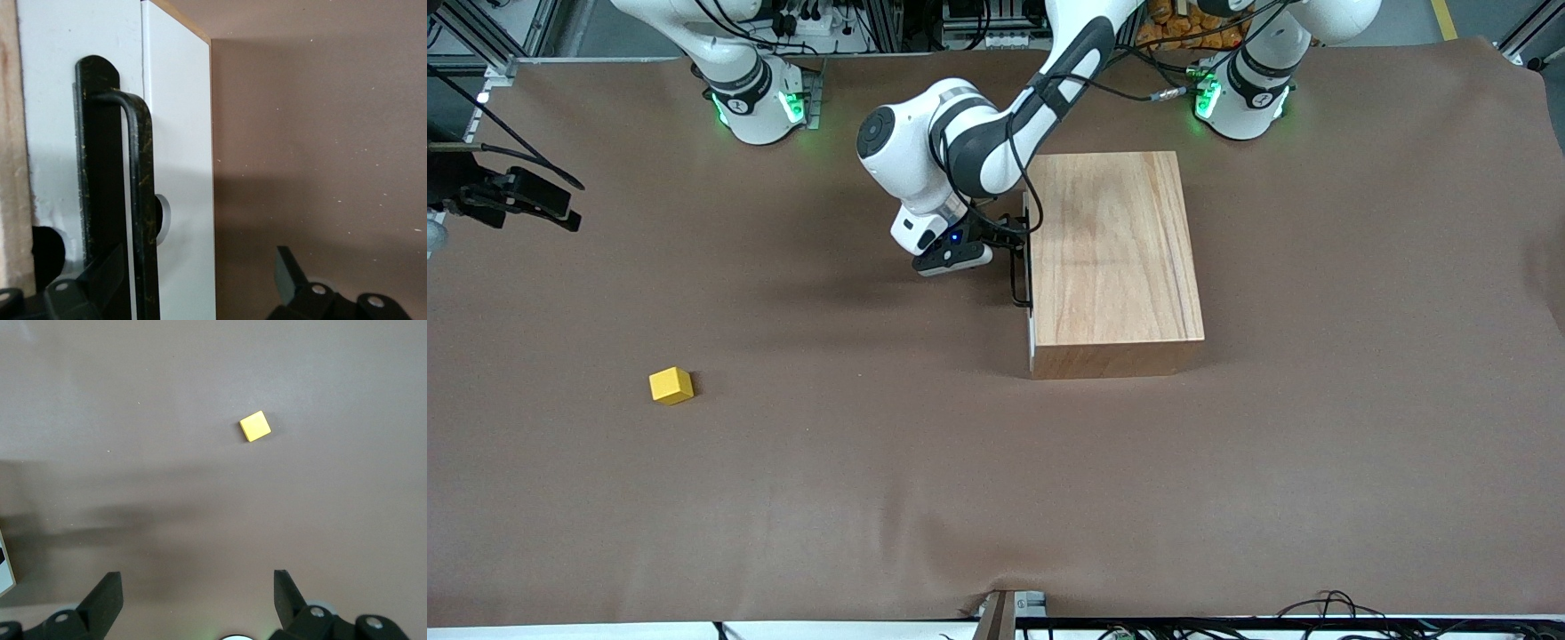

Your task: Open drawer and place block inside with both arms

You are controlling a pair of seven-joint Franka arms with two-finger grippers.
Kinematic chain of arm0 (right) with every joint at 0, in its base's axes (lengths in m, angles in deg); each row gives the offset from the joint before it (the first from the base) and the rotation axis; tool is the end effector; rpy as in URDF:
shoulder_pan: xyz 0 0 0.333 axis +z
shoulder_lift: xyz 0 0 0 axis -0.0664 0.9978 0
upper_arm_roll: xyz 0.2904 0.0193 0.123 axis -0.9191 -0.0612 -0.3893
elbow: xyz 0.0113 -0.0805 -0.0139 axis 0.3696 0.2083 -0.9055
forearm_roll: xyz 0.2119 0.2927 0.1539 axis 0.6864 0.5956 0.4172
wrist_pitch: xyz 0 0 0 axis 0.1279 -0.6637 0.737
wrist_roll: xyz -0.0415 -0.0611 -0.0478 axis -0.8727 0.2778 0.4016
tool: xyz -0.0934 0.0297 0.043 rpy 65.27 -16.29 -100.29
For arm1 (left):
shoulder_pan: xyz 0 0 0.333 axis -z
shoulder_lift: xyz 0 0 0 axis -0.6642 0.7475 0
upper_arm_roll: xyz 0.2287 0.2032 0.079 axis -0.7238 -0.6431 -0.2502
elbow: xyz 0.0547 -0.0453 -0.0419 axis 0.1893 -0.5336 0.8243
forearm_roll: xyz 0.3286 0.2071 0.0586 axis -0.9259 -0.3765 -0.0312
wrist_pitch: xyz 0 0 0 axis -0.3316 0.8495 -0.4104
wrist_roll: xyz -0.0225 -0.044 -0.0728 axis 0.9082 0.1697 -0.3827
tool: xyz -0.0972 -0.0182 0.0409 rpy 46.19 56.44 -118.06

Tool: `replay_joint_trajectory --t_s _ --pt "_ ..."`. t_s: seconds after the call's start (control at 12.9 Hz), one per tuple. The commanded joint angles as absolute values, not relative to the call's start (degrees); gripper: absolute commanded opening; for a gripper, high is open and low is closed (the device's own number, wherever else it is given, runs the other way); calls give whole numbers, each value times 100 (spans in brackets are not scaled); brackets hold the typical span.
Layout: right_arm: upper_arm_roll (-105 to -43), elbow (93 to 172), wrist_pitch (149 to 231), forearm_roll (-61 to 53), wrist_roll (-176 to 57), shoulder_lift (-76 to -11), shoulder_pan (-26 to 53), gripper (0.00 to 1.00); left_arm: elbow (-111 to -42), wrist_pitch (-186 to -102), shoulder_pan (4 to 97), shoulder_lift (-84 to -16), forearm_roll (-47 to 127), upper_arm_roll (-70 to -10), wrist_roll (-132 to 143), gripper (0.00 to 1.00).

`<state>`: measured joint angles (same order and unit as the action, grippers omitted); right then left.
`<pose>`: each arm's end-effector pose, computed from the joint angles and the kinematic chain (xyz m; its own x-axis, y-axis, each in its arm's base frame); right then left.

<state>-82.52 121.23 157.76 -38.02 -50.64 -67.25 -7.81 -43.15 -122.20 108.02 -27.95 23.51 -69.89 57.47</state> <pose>0.5414 -0.0034 0.6380 0.9947 -0.0735 -0.0715 -0.0766 -0.9962 -0.0418 0.3952 -0.6074 0.2874 0.9971 -0.0306 0.0690 -0.0004 -0.9162 -0.4008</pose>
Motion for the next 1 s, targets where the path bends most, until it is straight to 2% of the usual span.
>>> replay_joint_trajectory --t_s 0.0,0.93 --pt "-8216 12164 15859 -3725 -5117 -6771 -654 100 -4101 -12405 10851 -2673 2208 -7031 5738 100" --pt "-8199 12182 15815 -3716 -5117 -6771 -680 100 -4109 -13170 10649 -2691 3104 -7013 5852 100"
